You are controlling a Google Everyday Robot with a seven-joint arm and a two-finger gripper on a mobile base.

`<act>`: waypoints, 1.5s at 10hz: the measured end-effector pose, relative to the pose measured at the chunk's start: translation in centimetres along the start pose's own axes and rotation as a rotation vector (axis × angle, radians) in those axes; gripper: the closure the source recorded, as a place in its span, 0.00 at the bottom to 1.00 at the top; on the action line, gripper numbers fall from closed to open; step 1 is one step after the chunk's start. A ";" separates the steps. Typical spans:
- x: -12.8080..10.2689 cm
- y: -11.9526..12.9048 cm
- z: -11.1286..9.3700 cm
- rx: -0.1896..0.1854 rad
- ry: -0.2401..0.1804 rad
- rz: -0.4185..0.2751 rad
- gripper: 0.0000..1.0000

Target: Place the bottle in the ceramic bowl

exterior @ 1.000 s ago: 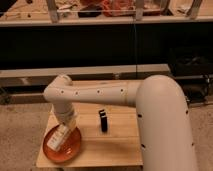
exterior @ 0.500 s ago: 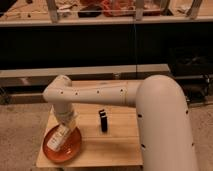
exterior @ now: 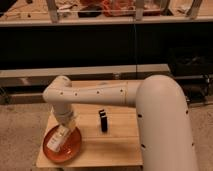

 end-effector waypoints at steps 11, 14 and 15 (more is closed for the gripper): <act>-0.4 0.2 0.4 -0.001 0.008 -0.010 0.95; -0.5 0.3 0.5 -0.002 0.009 -0.014 0.95; -0.5 0.3 0.5 -0.002 0.009 -0.014 0.95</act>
